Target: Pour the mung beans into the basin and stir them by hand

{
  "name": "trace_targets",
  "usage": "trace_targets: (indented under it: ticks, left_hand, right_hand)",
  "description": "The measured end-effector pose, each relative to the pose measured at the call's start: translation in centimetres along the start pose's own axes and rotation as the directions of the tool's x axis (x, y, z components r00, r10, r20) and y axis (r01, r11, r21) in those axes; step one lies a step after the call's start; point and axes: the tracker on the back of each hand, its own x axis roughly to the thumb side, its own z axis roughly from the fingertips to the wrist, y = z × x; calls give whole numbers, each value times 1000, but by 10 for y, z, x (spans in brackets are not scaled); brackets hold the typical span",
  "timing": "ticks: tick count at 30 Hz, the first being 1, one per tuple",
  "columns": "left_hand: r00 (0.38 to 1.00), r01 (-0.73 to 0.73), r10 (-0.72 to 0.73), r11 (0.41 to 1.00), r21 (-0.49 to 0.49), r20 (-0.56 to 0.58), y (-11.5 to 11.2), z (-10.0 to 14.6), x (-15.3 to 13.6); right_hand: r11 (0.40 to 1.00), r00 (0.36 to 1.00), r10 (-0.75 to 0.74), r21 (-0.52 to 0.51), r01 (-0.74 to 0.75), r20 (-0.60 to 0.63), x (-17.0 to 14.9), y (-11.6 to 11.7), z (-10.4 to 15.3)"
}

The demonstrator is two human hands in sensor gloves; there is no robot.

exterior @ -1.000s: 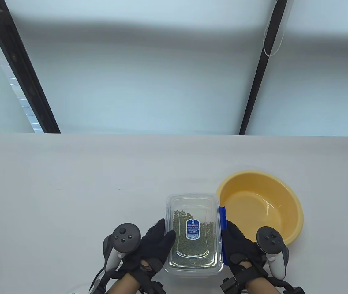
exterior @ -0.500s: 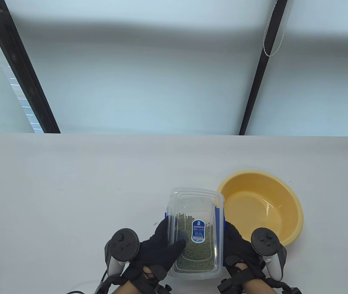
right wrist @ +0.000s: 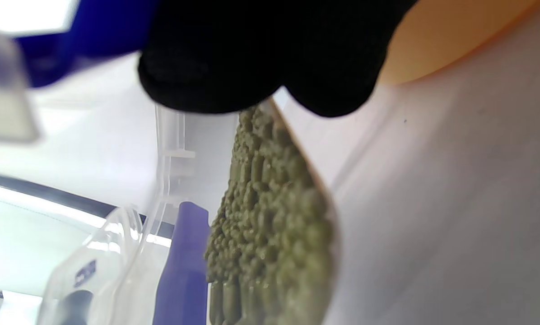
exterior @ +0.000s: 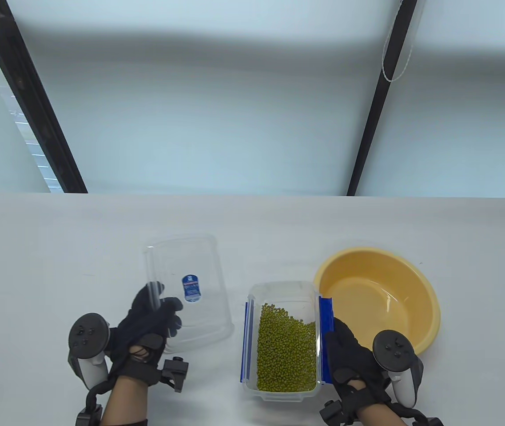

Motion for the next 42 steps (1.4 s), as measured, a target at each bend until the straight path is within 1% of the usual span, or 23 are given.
trace_targets:
  ticks: [1,2,4,6,8,12,15,17,19,21,22,25,26,29,30,32,34,35,37,38,39,41,42]
  left_hand:
    - [998,-18,20,999,45,-59,13,-6,-13]
    - [995,-29,36,997,72,-98,21,-9,-20]
    - [977,-20,53,987,158,-207,42,-14,-42]
    - [956,3,58,978,207,-288,55,-14,-57]
    - [934,27,69,965,260,-352,65,-13,-69]
    - [906,120,17,948,295,-422,74,-11,-75]
    - [881,264,-109,921,288,-460,77,-11,-74]
    - [863,330,-169,903,276,-477,76,-13,-73]
    - [828,409,-252,883,231,-502,76,-16,-73]
    - [761,500,-351,853,150,-545,75,-18,-76]
    - [716,565,-412,816,121,-564,74,-18,-78]
    - [603,701,-539,710,69,-588,73,-19,-84]
    - [580,730,-566,681,64,-587,73,-19,-84]
    - [557,763,-610,644,58,-563,70,-20,-80]
    - [559,768,-623,638,59,-547,68,-20,-76]
    - [592,764,-634,638,97,-498,62,-20,-62]
    - [662,728,-636,671,139,-396,50,-20,-42]
    - [678,719,-643,681,139,-357,45,-20,-34]
    - [755,649,-621,753,108,-213,25,-19,-19]
    - [790,611,-601,789,69,-124,10,-18,-12]
    - [805,591,-588,806,22,-83,0,-18,-9]
    - [891,442,-453,882,-167,-37,-30,-14,-11]
    - [955,270,-295,906,-324,-29,-53,-10,-17]
  right_hand:
    - [1000,1000,-3,2,3,3,0,0,0]
    - [1000,1000,-5,3,5,5,0,0,0]
    - [1000,1000,-6,7,6,9,0,0,0]
    - [1000,1000,-9,12,8,11,0,0,0]
    - [1000,1000,-12,17,12,12,0,0,1]
    - [1000,1000,-15,22,15,14,0,-1,1]
    - [1000,1000,-17,26,16,15,0,-1,1]
    - [999,1000,-16,29,16,15,0,0,1]
    - [999,1000,-13,31,13,16,0,0,1]
    - [999,1000,-11,34,10,17,0,1,1]
    - [999,1000,-9,36,8,17,0,1,1]
    - [999,1000,-11,42,10,17,0,1,1]
    - [999,1000,-12,44,11,17,1,1,1]
    - [999,1000,-14,44,13,19,1,2,1]
    - [999,1000,-14,45,14,19,1,2,1]
    - [999,1000,-16,47,15,17,1,2,1]
    - [999,1000,-17,44,17,17,1,1,1]
    - [999,1000,-20,43,19,17,1,1,1]
    - [999,1000,-24,41,23,19,2,0,0]
    - [999,999,-30,41,29,19,2,0,0]
    - [999,999,-33,42,33,19,2,0,0]
    - [998,999,-41,46,40,21,3,0,0]
    - [998,999,-45,50,43,24,3,1,1]
